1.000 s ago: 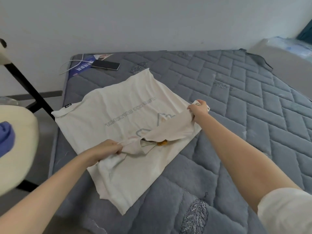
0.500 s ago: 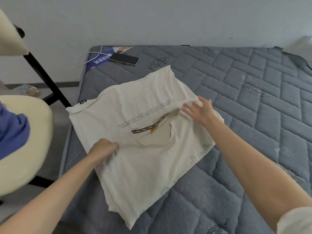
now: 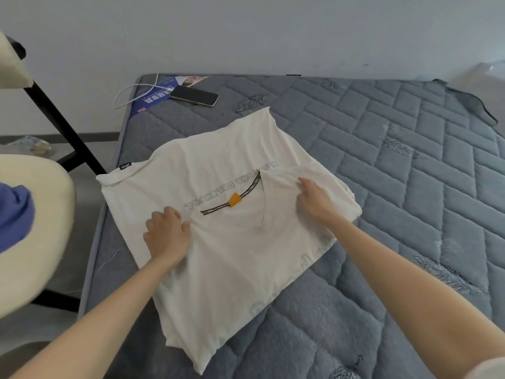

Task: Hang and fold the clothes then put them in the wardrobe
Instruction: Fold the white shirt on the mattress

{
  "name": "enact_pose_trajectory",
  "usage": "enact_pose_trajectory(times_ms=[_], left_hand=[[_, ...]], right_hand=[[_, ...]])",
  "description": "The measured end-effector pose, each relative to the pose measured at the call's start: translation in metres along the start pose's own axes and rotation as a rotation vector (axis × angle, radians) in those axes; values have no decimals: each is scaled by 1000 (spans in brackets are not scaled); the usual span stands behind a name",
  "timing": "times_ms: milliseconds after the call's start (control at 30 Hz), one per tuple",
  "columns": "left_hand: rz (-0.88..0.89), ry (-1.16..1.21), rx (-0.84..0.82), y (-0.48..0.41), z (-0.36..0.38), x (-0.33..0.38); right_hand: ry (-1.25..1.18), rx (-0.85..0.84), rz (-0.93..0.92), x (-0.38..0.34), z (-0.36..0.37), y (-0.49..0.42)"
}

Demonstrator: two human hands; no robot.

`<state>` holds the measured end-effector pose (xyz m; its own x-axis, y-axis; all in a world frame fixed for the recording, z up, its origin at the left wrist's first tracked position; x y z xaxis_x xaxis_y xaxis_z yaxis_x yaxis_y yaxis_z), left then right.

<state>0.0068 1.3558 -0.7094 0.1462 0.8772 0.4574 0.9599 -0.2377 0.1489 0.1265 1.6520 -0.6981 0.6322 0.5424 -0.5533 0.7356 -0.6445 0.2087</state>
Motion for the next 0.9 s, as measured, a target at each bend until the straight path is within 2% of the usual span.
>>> enact_pose_trajectory(times_ms=[33, 100, 200, 267, 367, 467, 567, 700, 800, 900], left_hand=[[44, -6, 44, 4, 1, 3], [195, 8, 89, 14, 5, 12], [402, -29, 47, 34, 16, 30], [509, -103, -39, 50, 29, 44], [608, -191, -251, 71, 54, 59], [609, -254, -392, 83, 73, 69], [566, -277, -438, 83, 83, 70], [542, -335, -437, 74, 86, 54], [562, -352, -448, 69, 84, 47], [561, -350, -476, 69, 81, 48]], right_hand=[[112, 30, -31, 9, -1, 4], [186, 146, -78, 22, -1, 10], [252, 412, -41, 34, -8, 13], [208, 441, 73, 45, -15, 14], [53, 361, 287, 63, -27, 14], [4, 314, 332, 76, -38, 12], [91, 237, 312, 84, -42, 10], [193, 362, 268, 87, -45, 10], [213, 385, 398, 95, -47, 11], [61, 335, 460, 105, -44, 13]])
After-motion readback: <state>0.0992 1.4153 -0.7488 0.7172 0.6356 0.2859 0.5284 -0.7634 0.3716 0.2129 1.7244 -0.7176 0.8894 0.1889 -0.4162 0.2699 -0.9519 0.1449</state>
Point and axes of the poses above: each hand's wrist, its own y-axis away from the middle knuckle, its own z-axis out of the palm, x = y × z, the point moved 1 cm from there along -y, towards the middle knuckle
